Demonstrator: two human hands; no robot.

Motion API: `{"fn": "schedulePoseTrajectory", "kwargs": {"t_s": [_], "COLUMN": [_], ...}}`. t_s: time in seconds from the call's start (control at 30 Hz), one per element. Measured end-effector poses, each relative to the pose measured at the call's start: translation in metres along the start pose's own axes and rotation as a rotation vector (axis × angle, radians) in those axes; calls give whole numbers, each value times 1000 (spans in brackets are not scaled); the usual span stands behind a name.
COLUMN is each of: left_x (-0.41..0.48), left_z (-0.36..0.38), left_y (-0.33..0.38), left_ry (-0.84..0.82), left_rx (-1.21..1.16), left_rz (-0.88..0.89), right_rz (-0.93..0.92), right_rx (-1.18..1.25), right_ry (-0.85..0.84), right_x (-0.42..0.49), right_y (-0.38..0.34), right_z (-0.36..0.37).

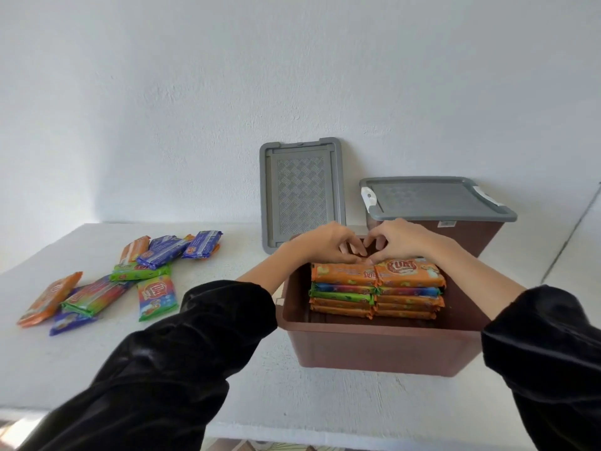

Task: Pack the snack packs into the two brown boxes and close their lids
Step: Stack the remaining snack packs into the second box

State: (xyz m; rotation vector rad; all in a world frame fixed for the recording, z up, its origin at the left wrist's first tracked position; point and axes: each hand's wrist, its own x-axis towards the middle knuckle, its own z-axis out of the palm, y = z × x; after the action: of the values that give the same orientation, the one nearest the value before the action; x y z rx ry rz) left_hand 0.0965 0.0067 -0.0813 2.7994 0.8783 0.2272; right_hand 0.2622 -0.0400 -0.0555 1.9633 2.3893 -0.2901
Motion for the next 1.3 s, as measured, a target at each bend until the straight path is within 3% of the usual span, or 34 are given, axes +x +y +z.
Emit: {"fn": "schedulePoseTrajectory", "kwargs": {"t_s": [0.23, 0.47, 0.67, 0.8, 0.9, 1.03, 1.17, 1.3], "left_x": [-53, -161, -259, -316, -345, -374, -378, -381], "left_z": [-34, -50, -52, -46, -35, -13, -8, -6], "left_y": [-34, -79, -129, -176, -210, -250, -258, -266], "left_ry": [230, 494, 552, 490, 365, 196, 115, 195], "left_rx": [-141, -154, -125, -117, -124, -140, -154, -172], "left_rz": [-193, -541, -902, -1150, -1384, -1567, -1533, -1546], "right_rz": [-160, -402, -485, -532, -544, -499, -500, -402], "right_rx": [45, 106, 147, 106, 84, -53, -118, -73], "right_ry": [155, 134, 92, -26, -116, -170, -142, -205], "right_x": [22, 71, 120, 150, 169, 180, 175, 173], "right_y": [-47, -131, -229, -293, -333, -363, -371, -376], "right_z": [-11, -6, 15, 42, 73, 110, 131, 144]}}
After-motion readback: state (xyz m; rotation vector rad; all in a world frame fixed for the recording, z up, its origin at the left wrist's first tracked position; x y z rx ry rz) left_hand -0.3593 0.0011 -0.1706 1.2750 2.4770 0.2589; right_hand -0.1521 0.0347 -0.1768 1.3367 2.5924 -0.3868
